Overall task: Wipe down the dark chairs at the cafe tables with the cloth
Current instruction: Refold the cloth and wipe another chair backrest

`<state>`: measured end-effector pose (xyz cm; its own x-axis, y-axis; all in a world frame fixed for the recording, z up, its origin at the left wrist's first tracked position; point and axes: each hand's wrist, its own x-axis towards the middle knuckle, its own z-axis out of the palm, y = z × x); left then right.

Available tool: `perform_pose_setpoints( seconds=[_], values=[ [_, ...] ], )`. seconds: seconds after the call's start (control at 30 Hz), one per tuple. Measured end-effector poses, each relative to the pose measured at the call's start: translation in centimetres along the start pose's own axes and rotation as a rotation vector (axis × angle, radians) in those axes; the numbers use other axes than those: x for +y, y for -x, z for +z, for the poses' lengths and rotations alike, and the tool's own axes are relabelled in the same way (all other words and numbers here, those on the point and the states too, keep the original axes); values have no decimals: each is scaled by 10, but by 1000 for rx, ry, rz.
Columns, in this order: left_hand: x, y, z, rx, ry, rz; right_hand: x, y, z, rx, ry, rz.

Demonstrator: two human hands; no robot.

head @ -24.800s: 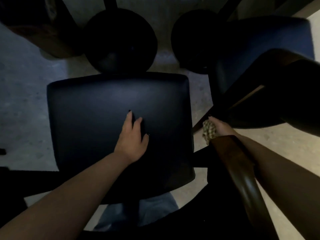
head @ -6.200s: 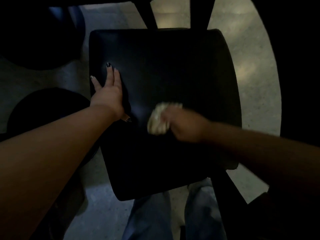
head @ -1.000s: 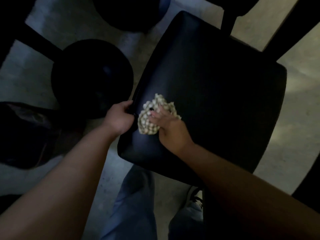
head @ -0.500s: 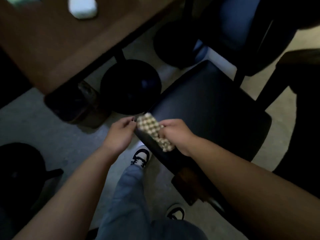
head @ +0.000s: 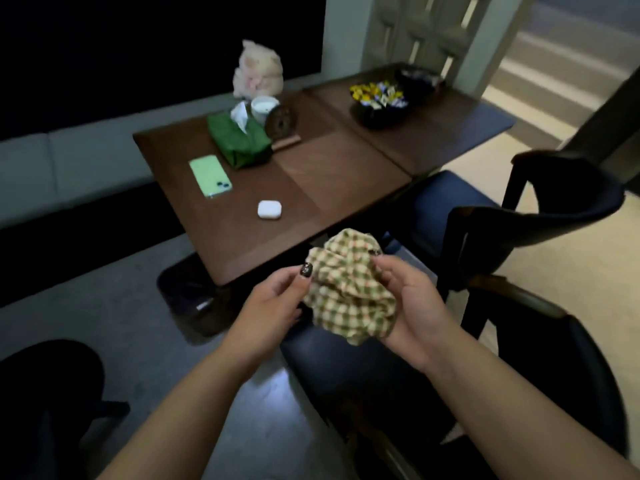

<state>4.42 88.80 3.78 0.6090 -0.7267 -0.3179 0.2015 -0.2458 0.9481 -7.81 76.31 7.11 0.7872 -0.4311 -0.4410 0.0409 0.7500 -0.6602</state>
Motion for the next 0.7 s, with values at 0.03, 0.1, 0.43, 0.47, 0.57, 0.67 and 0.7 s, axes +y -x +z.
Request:
perform_pose_setpoints(
  seconds=[0.03, 0.1, 0.43, 0.47, 0.57, 0.67, 0.7],
  values=[
    [11, 2, -1, 21, 0, 32, -9, 4, 11, 4, 8, -31],
    [31, 6, -5, 29, 18, 86, -20, 12, 30, 45, 35, -92],
    [74, 39, 11, -72, -20, 130, -28, 57, 52, 225, -147, -242],
    [74, 42, 18, -59, -11, 118, -31, 61, 50, 203, -156, -231],
    [77, 47, 46, -8, -18, 91, -52, 72, 35, 148, -158, -219],
    [82, 54, 88, 2, -21, 35, -83, 84, 10, 53, -170, -201],
    [84, 57, 105, 11, 3, 23, -94, 89, 0, 31, -160, -188]
  ],
)
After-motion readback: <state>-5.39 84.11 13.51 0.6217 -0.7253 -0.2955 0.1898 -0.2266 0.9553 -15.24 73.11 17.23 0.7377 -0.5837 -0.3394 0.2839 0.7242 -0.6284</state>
